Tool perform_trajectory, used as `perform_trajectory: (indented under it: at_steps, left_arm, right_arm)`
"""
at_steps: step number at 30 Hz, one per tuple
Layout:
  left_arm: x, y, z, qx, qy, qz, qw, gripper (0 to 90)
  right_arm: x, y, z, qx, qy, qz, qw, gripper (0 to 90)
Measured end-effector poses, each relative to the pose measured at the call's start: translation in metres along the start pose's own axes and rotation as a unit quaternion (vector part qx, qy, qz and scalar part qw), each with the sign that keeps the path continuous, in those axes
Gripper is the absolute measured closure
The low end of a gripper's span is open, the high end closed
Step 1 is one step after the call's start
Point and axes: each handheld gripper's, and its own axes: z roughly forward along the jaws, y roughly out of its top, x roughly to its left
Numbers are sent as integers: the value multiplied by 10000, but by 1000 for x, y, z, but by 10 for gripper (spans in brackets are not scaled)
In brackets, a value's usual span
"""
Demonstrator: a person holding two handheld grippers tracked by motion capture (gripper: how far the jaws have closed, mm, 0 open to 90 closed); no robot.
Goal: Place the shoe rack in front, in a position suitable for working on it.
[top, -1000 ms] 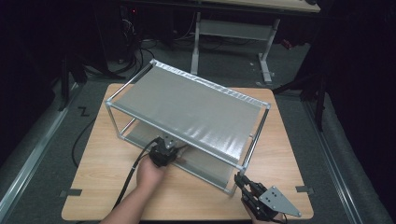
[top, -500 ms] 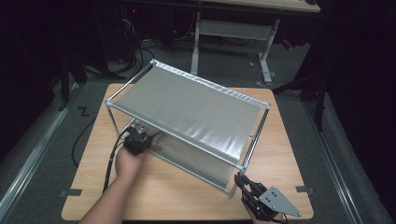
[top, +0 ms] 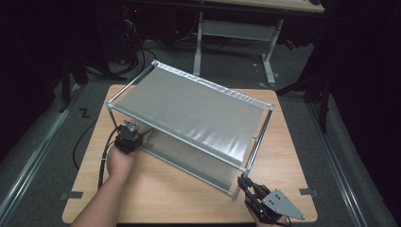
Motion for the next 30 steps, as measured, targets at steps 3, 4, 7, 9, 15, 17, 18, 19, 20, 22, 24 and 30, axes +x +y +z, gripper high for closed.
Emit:
perform_trajectory:
  at_steps: [3, 4, 7, 9, 15, 17, 18, 19, 20, 22, 24, 30]
  left_arm:
    - [7, -2, 0, 25, 54, -42, 10000, 681]
    - [9, -2, -1, 37, 86, -51, 9999, 681]
    - [12, -2, -1, 48, 66, -53, 10000, 680]
    - [12, -2, -1, 45, 57, -76, 9999, 680]
    - [5, 1, -8, -108, -233, -104, 9996, 690]
    - [0, 2, -13, -198, -363, -119, 9991, 691]
    - [-2, 2, -15, -276, -395, -132, 9987, 691]
    - [-7, 2, -17, -379, -438, -141, 9982, 691]
    - [-12, 2, -20, -430, -490, -85, 9978, 691]
    - [-19, 1, -26, -510, -616, -11, 9968, 691]
    - [-29, -2, -32, -679, -765, -46, 9947, 691]
    - [-47, -12, -43, -848, -1081, -81, 9905, 691]
  right_arm:
    - [-1, 0, 0, -22, -18, 32, 10000, 810]
    - [-1, 0, 0, -27, -11, 41, 10000, 810]
    - [-2, 0, 0, -32, -31, 67, 10000, 811]
    - [-2, -1, 1, -28, -36, 100, 9999, 812]
    - [-2, -1, 1, -46, -53, 146, 9999, 813]
    - [-2, -1, 2, -51, -69, 152, 9998, 813]
    - [-3, -1, 2, -48, -70, 134, 9999, 813]
    - [-3, -1, 2, -46, -72, 129, 9999, 813]
    - [-3, -1, 2, -45, -72, 127, 9999, 813]
    - [-3, -1, 2, -43, -75, 140, 9999, 813]
    - [-2, -1, 2, -40, -78, 148, 9999, 813]
    - [-3, -1, 3, -37, -75, 153, 9998, 814]
